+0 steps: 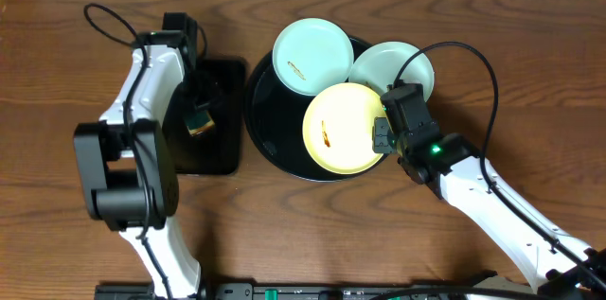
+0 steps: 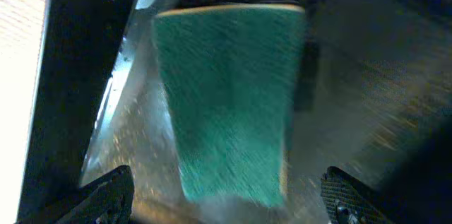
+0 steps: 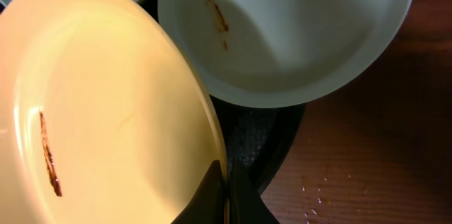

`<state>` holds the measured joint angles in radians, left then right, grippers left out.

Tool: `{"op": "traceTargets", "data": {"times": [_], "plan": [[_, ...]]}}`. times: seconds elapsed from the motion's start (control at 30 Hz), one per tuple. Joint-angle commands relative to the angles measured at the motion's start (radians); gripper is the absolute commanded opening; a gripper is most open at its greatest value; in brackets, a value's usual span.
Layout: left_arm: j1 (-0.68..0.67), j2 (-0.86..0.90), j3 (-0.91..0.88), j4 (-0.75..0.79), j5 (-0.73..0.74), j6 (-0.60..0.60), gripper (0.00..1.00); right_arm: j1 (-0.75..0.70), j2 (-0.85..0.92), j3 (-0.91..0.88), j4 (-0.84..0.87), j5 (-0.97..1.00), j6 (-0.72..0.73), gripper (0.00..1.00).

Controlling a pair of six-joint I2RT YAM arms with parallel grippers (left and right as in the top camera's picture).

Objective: Clean dirty plates on tray and stack at the side
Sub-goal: 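Reach the left gripper to the black tray and grasp the sponge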

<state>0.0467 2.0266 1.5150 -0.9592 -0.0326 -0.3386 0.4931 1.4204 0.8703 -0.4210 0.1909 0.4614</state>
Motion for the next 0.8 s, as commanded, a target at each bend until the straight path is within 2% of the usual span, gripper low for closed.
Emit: {"op": "traceTargets", "data": {"times": [0.0, 0.07, 0.33, 0.47, 0.77], "plan": [[0.036, 0.041, -0.008, 0.010, -0.005, 0.012, 0.85, 0.012, 0.008, 0.012, 0.008, 0.019, -0.014, 0.01], [0.045, 0.061, -0.008, 0.021, 0.020, 0.030, 0.84, 0.012, 0.008, 0.012, 0.009, 0.019, -0.014, 0.01], [0.045, 0.078, -0.008, 0.018, 0.273, 0.242, 0.73, 0.012, 0.008, 0.012, 0.009, 0.019, -0.014, 0.01], [0.046, 0.078, -0.008, -0.008, 0.283, 0.286, 0.66, 0.012, 0.008, 0.012, 0.009, 0.019, -0.014, 0.01], [0.047, 0.078, -0.008, 0.014, 0.275, 0.303, 0.67, 0.012, 0.008, 0.012, 0.009, 0.019, -0.014, 0.01]]}}
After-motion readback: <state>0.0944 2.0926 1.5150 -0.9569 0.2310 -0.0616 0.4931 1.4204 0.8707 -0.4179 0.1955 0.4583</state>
